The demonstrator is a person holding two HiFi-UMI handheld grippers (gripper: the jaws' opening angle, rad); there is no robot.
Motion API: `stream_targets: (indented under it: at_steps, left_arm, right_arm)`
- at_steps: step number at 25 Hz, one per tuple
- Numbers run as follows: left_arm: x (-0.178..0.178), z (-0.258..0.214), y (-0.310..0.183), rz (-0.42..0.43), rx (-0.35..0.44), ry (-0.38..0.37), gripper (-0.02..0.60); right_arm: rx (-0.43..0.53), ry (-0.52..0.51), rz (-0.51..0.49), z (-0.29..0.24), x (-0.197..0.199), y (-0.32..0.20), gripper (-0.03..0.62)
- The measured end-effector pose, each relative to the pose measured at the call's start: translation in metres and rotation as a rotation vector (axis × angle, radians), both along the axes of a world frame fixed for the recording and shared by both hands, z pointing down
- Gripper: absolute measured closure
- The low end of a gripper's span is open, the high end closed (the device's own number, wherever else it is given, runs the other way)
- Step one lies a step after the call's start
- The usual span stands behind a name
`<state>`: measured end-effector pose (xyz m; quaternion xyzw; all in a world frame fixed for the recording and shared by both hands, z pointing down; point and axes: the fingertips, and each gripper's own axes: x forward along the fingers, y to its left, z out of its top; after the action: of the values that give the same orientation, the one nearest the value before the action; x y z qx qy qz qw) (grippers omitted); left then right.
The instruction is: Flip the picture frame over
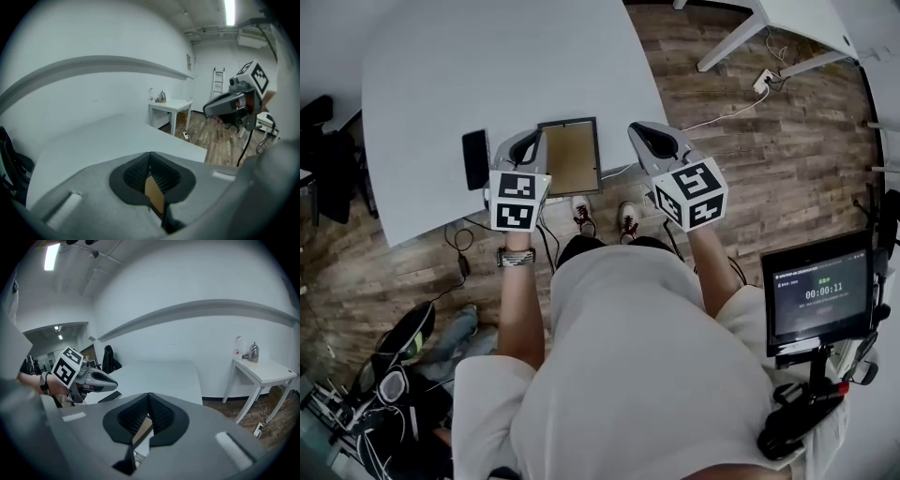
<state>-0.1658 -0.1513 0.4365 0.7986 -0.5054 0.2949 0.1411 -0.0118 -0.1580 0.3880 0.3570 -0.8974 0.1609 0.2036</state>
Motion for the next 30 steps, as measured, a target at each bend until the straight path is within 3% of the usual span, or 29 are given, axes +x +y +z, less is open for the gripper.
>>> stream_targets:
  at_steps: [13, 17, 30]
  left_arm:
    - [0.012, -0.141, -0.038, 0.042, 0.316, 0.038, 0.577]
    - [0.017, -0.168, -0.042, 0.058, 0.379, 0.035, 0.577]
    - [-0.002, -0.241, -0.025, -0.015, 0.522, 0.007, 0.577]
  right_arm:
    - [0.238, -0.087, 0.012, -0.114, -0.015, -0.042, 0.592]
    - [0.284, -0.112, -0.005, -0.14, -0.024, -0.048, 0.592]
    - [0.417, -0.168, -0.096, -0.215, -0.05, -0.038, 0.592]
